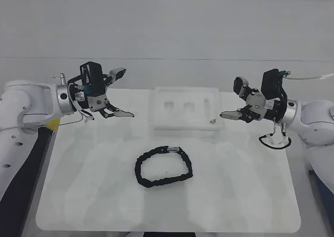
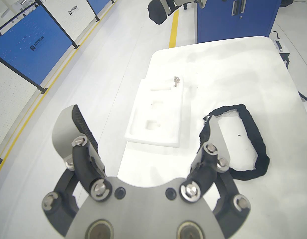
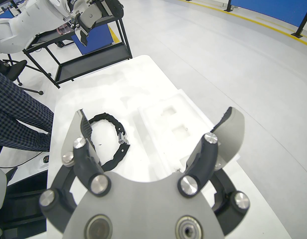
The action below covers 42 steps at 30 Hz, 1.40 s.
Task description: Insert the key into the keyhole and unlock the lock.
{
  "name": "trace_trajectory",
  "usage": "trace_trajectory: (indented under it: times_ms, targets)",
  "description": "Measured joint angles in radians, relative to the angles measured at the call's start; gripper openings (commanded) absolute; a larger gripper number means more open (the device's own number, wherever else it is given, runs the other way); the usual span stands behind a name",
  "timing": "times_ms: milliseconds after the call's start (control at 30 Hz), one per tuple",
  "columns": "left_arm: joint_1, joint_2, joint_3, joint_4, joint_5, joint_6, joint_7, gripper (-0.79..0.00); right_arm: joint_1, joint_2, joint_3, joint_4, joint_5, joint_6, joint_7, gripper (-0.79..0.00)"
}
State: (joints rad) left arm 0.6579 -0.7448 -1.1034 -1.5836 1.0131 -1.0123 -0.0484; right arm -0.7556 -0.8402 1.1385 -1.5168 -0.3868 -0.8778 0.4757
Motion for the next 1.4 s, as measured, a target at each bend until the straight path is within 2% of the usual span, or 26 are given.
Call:
trace_trajectory:
  times_ms: [867, 1000, 1100, 1233, 1400]
  targets:
    - [0.000, 0.000, 0.000, 0.000, 0.000, 0.000, 0.000, 0.000, -0.005, 0.000, -0.002, -0.002, -0.001, 0.007, -0.002, 0.000]
    - [0.000, 0.000, 0.000, 0.000, 0.000, 0.000, 0.000, 0.000, -0.020, -0.006, -0.032, -0.015, 0.014, 0.109, 0.042, 0.000]
    - [0.000, 0.000, 0.000, 0.000, 0.000, 0.000, 0.000, 0.000, -0.017, -0.014, -0.065, -0.003, 0.058, 0.244, 0.119, 0.000]
    - [0.000, 0.000, 0.000, 0.000, 0.000, 0.000, 0.000, 0.000, 0.001, -0.031, -0.108, 0.015, 0.126, 0.479, 0.211, 0.000]
    - [0.000, 0.000, 0.000, 0.000, 0.000, 0.000, 0.000, 0.000, 0.024, -0.054, -0.159, 0.038, 0.168, 0.658, 0.248, 0.000]
